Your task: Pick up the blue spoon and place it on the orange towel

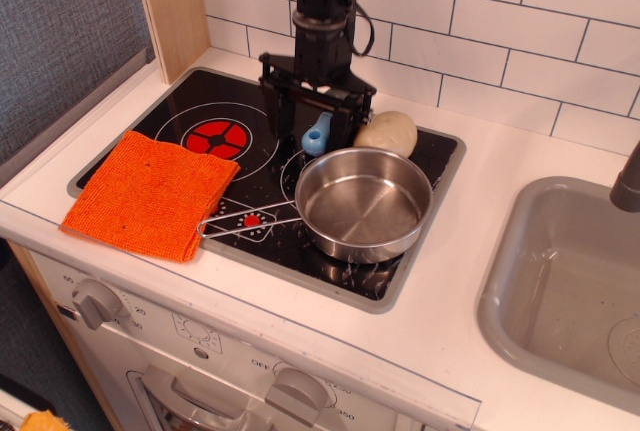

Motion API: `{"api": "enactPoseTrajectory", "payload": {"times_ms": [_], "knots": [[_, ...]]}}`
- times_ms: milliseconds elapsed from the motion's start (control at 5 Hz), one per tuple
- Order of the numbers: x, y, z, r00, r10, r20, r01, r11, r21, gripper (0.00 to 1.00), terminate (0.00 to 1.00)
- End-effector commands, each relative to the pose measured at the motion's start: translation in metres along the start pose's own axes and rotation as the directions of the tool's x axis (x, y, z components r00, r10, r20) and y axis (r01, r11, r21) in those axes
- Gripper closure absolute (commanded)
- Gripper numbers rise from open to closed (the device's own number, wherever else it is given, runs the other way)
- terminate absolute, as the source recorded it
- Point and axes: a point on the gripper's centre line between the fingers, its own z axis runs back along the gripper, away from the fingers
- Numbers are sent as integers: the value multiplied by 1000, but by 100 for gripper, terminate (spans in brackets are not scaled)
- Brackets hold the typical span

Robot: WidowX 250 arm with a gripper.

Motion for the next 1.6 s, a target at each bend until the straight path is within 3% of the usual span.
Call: {"api": "enactPoseTrajectory", "payload": {"times_ms": [0,200,400,600,1000,1400], "knots": [[5,4,31,995,-9,96,9,1000,6,100,0],[1,7,68,982,-8,188,10,1000,-5,100,0],[-20,16,103,965,-3,264,2,1000,2,100,0],[-62,39,107,971,29,237,-36,999,24,100,0],[-134,67,56,990,96,100,-101,994,44,100,0],[-143,79,24,989,135,57,-138,990,40,100,0]]}}
